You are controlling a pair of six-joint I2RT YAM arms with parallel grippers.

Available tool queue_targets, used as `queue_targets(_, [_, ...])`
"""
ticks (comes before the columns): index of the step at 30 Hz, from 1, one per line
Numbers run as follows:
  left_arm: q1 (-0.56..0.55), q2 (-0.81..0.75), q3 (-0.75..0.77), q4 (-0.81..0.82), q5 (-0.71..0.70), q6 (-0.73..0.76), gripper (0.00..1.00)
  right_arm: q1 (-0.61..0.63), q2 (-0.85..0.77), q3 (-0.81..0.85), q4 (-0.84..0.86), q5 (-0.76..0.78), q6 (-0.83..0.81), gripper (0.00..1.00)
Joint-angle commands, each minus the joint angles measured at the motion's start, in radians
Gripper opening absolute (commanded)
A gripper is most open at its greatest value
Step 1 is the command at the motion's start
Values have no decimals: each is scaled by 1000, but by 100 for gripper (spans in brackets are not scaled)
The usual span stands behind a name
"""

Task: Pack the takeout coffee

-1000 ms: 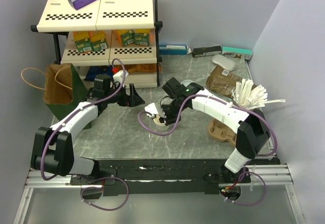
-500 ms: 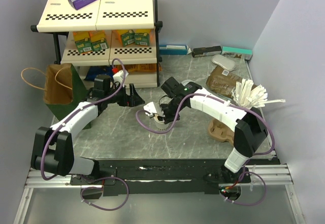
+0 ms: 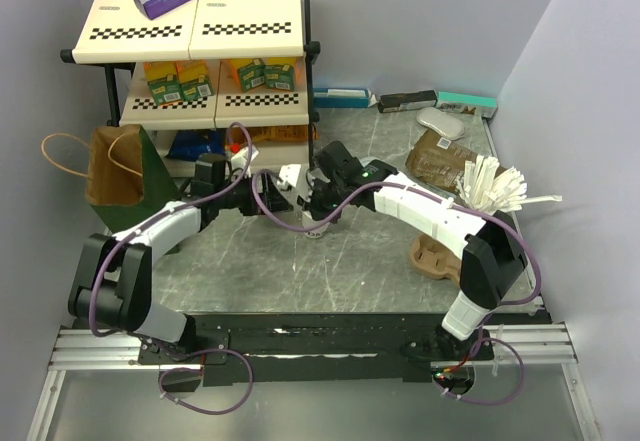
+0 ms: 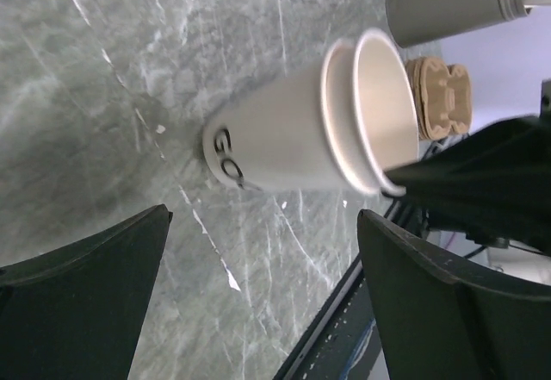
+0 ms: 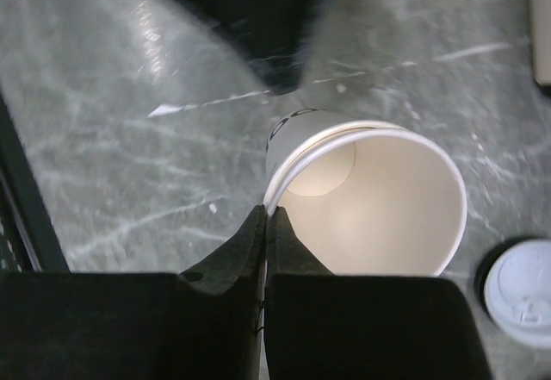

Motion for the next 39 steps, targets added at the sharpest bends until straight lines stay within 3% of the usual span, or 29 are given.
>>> queue_targets(1, [-7,17,18,75,66,-34,96,6,10,61,112,129,250,0])
queue_targets(25, [-26,113,68,122,80,-91,97,41,70,113,125,99,226,0])
queue_targets(39, [-45,248,160,9,-61,-110,97,49,58,133,194,-25,266,0])
